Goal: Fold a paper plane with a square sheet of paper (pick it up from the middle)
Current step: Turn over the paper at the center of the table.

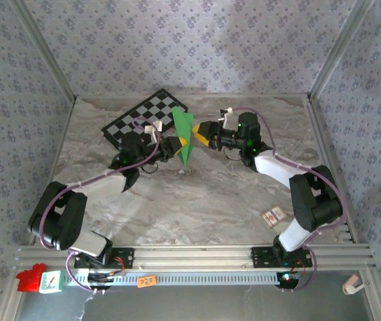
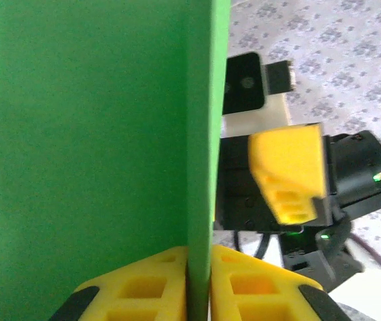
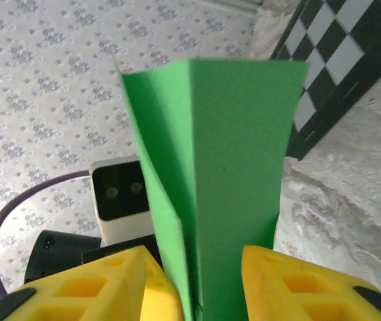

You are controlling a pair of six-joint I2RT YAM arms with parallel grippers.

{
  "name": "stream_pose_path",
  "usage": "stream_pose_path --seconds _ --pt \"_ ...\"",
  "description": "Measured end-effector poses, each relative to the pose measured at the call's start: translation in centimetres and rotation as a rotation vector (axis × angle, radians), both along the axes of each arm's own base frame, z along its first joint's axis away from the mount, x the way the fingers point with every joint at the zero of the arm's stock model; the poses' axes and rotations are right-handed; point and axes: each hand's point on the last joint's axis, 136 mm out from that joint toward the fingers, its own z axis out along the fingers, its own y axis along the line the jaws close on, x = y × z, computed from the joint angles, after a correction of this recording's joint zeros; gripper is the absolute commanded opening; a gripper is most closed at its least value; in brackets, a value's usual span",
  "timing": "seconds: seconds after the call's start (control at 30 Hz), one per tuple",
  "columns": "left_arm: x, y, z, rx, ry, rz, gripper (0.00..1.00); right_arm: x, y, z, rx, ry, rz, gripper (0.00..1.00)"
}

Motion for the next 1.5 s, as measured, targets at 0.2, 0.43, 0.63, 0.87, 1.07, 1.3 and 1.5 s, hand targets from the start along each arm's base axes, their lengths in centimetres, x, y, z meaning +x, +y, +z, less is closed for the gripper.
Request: stream_pose_path --seconds 0.2,0.43,0.63,0.87,1.07,1.3,1.5 --pt "0.2 1.1 -1.9 0.227 0.019 0.04 0.14 -0.1 -4.0 0.3 -0.173 -0.074 -0.132 0.66" --pt "1.0 3.3 -2.7 0.637 -0.014 0.109 0.14 -1.0 -7.6 -1.1 -0.43 -0.148 -0.238 0.74" --pt "1.1 6.1 -6.1 1.066 0.012 0.139 0.13 -1.2 -10.4 -2.2 -0.584 -0.165 -0.308 0.75" --pt "1.1 9.4 -11.7 1.63 0.076 0.122 0.11 -1.3 -11.9 -3.0 -0.659 -0.156 -0.342 0.75" --pt "0.8 11.0 -15.2 1.979 0.08 0.058 0.12 -1.3 -12.3 -3.3 -0.671 -0.146 -0.352 0.75" --pt "0.9 10.9 -17.2 2.133 0.057 0.009 0.16 -1.1 -12.8 -3.3 -0.675 -0.14 -0.364 0.75" --pt "0.2 10.0 -18.8 2.147 0.063 -0.039 0.23 -1.0 -12.9 -3.5 -0.677 -0.133 -0.366 0.75"
